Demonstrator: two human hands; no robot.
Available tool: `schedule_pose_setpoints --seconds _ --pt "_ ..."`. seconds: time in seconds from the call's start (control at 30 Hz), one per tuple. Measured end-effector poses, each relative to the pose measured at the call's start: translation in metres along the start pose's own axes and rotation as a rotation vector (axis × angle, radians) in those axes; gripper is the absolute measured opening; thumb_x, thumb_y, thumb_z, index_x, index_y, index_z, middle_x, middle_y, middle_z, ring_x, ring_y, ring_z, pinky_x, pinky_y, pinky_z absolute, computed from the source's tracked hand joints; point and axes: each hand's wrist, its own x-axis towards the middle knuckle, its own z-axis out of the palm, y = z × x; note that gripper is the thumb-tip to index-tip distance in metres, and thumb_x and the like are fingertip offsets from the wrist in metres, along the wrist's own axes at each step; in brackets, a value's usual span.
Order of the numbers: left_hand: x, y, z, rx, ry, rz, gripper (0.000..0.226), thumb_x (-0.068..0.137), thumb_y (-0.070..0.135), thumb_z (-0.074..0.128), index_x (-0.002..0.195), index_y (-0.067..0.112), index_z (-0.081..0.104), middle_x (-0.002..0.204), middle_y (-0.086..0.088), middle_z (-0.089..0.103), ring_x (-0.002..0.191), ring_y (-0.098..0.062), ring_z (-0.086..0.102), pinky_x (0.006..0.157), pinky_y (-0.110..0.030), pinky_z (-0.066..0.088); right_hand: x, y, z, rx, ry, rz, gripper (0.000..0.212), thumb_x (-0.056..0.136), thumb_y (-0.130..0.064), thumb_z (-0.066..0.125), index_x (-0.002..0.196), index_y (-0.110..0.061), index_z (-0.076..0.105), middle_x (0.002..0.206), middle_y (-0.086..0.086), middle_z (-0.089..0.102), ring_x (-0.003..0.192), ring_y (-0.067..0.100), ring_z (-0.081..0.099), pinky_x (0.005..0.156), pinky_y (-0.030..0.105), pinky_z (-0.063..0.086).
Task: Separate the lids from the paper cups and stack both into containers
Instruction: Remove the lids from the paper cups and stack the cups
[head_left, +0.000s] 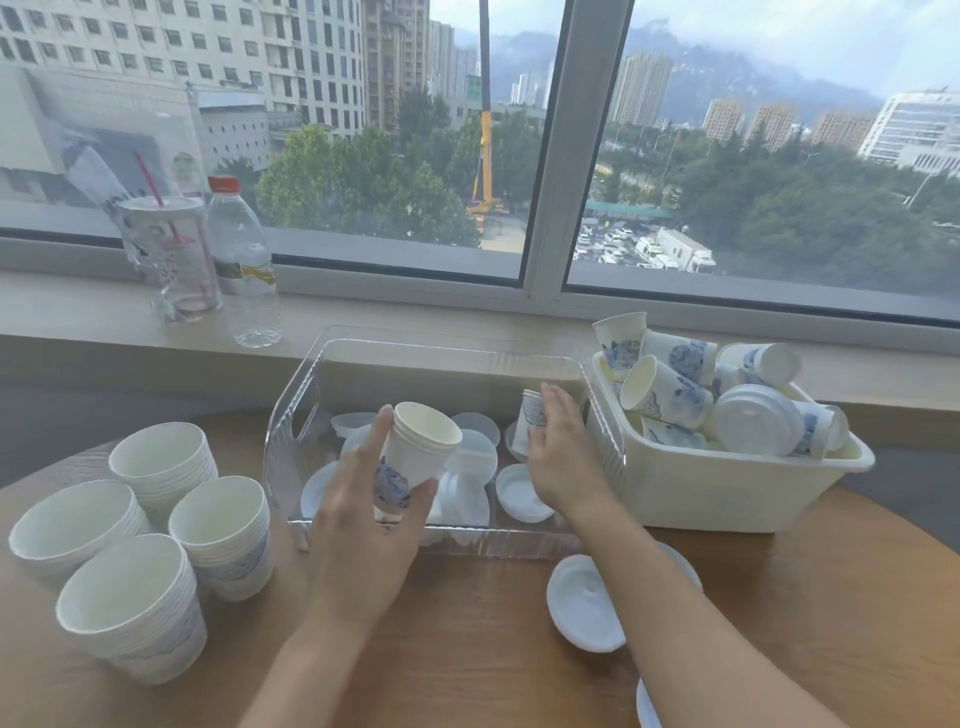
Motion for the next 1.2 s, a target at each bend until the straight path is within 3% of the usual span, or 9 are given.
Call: schedule_pose_setpoints --seconds 0.07,0.13,0.27,0.4,0.57,0.73,0.93,1.07,1.2 --pt "0.003 -0.006 0.005 0.032 0.011 0.027 0.082 0.087 0.025 0.083 0.157 0.032 0.043 0.127 0.023 0.055 0.106 0.012 0.049 0.088 -0.017 0.044 0.008 0.000 0.006 -0.141 0.029 0.000 0.064 0.106 -0.004 0.040 0.166 -0.010 0.017 0.171 0.009 0.017 0.156 0.025 0.025 0.123 0.031 0.026" --pt "0.005 -0.011 0.010 0.069 0.036 0.064 0.080 0.088 0.025 0.084 0.157 0.028 0.044 0.125 0.029 0.052 0.106 0.007 0.048 0.091 -0.032 0.045 0.011 -0.002 0.008 -0.285 0.104 -0.027 0.065 0.102 -0.001 0.044 0.163 -0.013 0.026 0.159 0.009 0.036 0.139 0.029 0.046 0.107 0.038 0.044" --pt "0.005 -0.016 0.016 0.154 0.066 0.177 0.077 0.084 0.031 0.079 0.155 0.021 0.047 0.124 0.022 0.055 0.106 0.003 0.048 0.097 -0.023 0.030 0.007 -0.002 0.008 -0.359 0.264 -0.102 0.049 0.094 0.006 0.052 0.131 -0.023 0.067 0.110 0.004 0.063 0.097 0.028 0.061 0.074 0.034 0.044" --pt "0.001 -0.019 0.019 0.232 0.078 0.246 0.075 0.085 0.037 0.077 0.153 0.017 0.051 0.125 0.009 0.067 0.107 -0.005 0.052 0.096 -0.027 0.032 -0.012 -0.003 0.012 -0.162 0.360 -0.243 0.027 0.098 -0.002 0.063 0.118 -0.016 0.076 0.102 0.006 0.068 0.094 0.029 0.062 0.082 0.032 0.046" --pt "-0.002 -0.022 0.022 0.271 0.076 0.267 0.077 0.088 0.041 0.073 0.157 0.025 0.042 0.122 0.008 0.067 0.107 -0.007 0.054 0.099 -0.028 0.030 -0.031 -0.005 0.005 0.086 0.423 -0.254 0.014 0.094 -0.015 0.077 0.107 -0.020 0.080 0.092 -0.010 0.066 0.075 0.005 0.057 0.072 0.005 0.037" --pt "-0.004 -0.025 0.027 0.316 0.125 0.267 0.076 0.088 0.042 0.073 0.156 0.022 0.044 0.120 0.006 0.069 0.107 -0.009 0.055 0.097 -0.027 0.028 -0.031 -0.014 -0.013 0.282 0.592 -0.332 0.016 0.104 -0.022 0.066 0.113 -0.020 0.079 0.097 -0.008 0.075 0.084 0.011 0.067 0.075 0.021 0.051" --pt "-0.007 -0.028 0.035 0.302 0.136 0.222 0.072 0.096 0.047 0.063 0.160 0.027 0.037 0.123 0.007 0.069 0.103 -0.007 0.059 0.095 -0.029 0.030 -0.029 -0.020 -0.019 0.680 0.265 -0.317 0.021 0.104 -0.015 0.063 0.114 -0.029 0.075 0.096 -0.006 0.077 0.083 0.011 0.072 0.075 0.027 0.056" --pt "-0.008 -0.028 0.036 0.303 0.162 0.222 0.067 0.096 0.044 0.063 0.156 0.020 0.043 0.122 0.005 0.070 0.102 -0.009 0.060 0.094 -0.027 0.029 -0.028 -0.023 -0.013 0.711 0.104 -0.343 0.022 0.105 -0.011 0.060 0.111 -0.024 0.077 0.086 -0.008 0.074 0.070 0.011 0.061 0.067 0.022 0.050" --pt "-0.008 -0.029 0.037 0.325 0.158 0.223 0.066 0.098 0.045 0.060 0.156 0.020 0.042 0.121 0.003 0.070 0.103 -0.011 0.060 0.095 -0.027 0.028 -0.031 -0.026 -0.007 0.661 0.040 -0.321 0.016 0.100 -0.017 0.070 0.107 -0.028 0.079 0.091 -0.008 0.076 0.076 0.032 0.058 0.064 0.037 0.047"
